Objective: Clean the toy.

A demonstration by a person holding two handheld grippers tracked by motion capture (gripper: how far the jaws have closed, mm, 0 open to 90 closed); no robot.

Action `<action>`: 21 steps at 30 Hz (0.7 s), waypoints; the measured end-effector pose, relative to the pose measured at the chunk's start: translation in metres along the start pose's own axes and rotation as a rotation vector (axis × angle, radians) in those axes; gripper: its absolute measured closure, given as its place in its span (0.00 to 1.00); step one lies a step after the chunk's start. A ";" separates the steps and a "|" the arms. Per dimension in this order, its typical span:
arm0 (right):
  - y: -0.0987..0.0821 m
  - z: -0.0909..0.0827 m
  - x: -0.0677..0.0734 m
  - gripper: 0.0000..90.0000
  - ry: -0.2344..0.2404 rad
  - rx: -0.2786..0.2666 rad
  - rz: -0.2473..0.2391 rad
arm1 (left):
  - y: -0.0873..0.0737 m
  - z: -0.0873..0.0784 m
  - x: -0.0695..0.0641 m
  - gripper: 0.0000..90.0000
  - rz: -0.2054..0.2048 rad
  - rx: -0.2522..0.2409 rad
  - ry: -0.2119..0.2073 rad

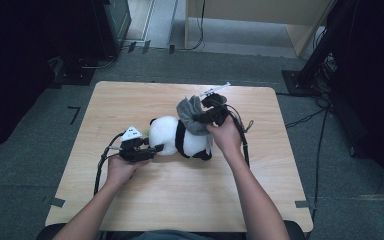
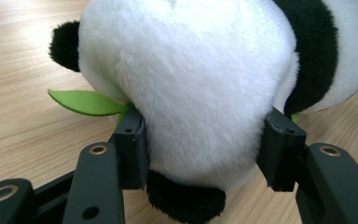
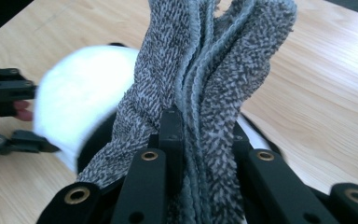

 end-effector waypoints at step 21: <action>-0.023 -0.043 -0.056 0.86 -0.049 -0.113 0.138 | -0.001 -0.002 0.001 0.49 0.020 0.008 -0.011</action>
Point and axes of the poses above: each handheld gripper's, and its own axes: z roughly forward along the jaws, y roughly out of its top, x roughly to its left, the point moved 1 cm from there along z, roughly forward along the jaws, and after that the axes turned 8 degrees about -y, right-handed, at the moved point
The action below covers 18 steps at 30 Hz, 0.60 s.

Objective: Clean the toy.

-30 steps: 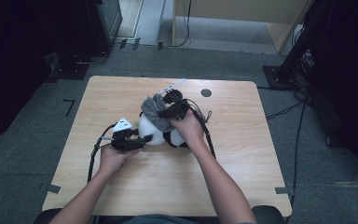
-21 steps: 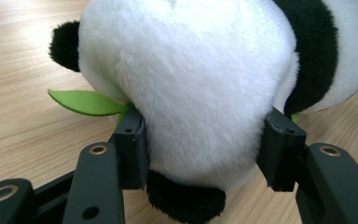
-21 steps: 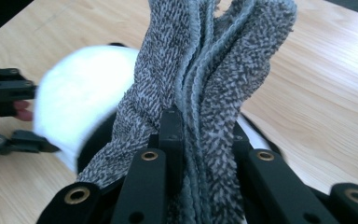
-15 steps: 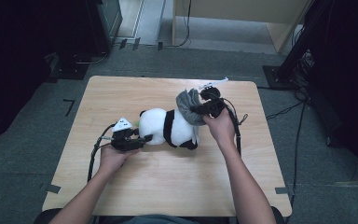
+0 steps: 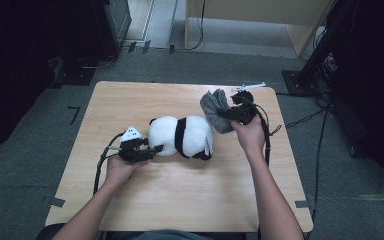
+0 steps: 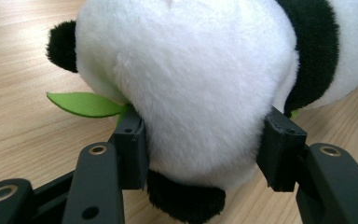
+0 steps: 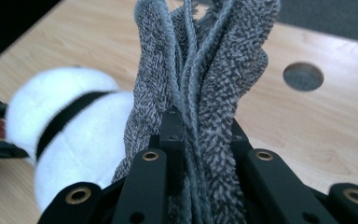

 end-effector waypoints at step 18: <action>-0.030 0.016 0.029 0.85 0.016 -0.002 -0.042 | 0.000 0.000 -0.002 0.48 0.015 0.026 0.006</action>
Point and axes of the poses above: each handheld gripper's, and its own axes: z roughly forward along the jaws, y roughly out of its top, x roughly to its left, the point moved 1 cm from there along z, roughly forward along the jaws, and after that the axes turned 8 degrees about -y, right-handed, at the moved point
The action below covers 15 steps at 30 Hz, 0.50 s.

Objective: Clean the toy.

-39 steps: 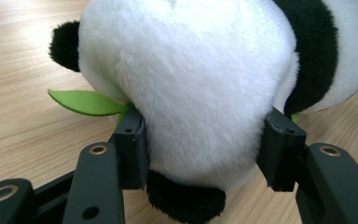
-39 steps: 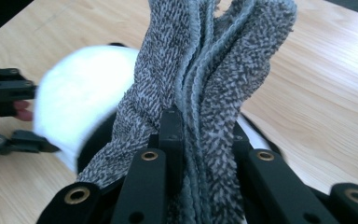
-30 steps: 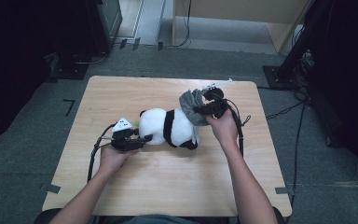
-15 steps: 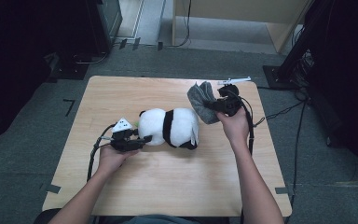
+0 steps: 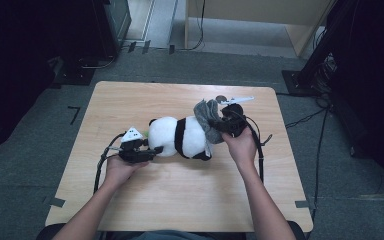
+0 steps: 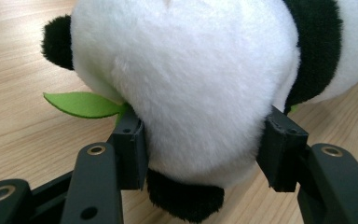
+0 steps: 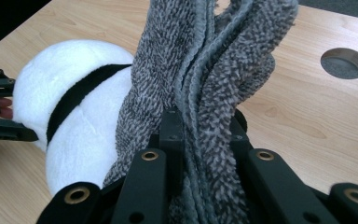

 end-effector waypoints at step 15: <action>-0.030 0.005 -0.011 0.86 0.027 -0.045 0.078 | -0.001 0.001 -0.002 0.48 0.001 -0.011 0.001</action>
Point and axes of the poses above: each handheld gripper's, and its own axes: z roughly forward along the jaws, y roughly out of its top, x roughly to its left, the point moved 1 cm from there along z, roughly forward along the jaws, and after that the axes turned 8 degrees about -y, right-handed, at the moved point
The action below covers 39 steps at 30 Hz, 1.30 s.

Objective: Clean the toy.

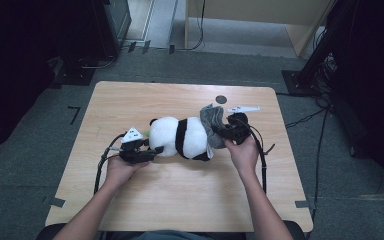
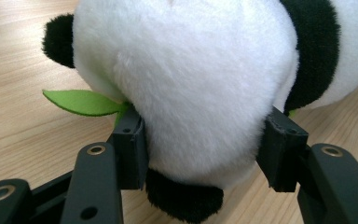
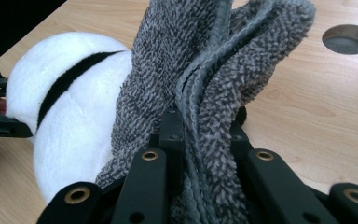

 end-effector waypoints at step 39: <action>-0.046 0.035 -0.027 0.86 -0.049 0.211 0.066 | -0.001 -0.002 0.002 0.48 -0.023 0.013 -0.011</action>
Point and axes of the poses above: each handheld gripper's, and its own axes: z roughly forward along the jaws, y roughly out of its top, x roughly to its left, the point moved 1 cm from there along z, roughly forward along the jaws, and after that the axes turned 8 degrees about -y, right-handed, at the moved point
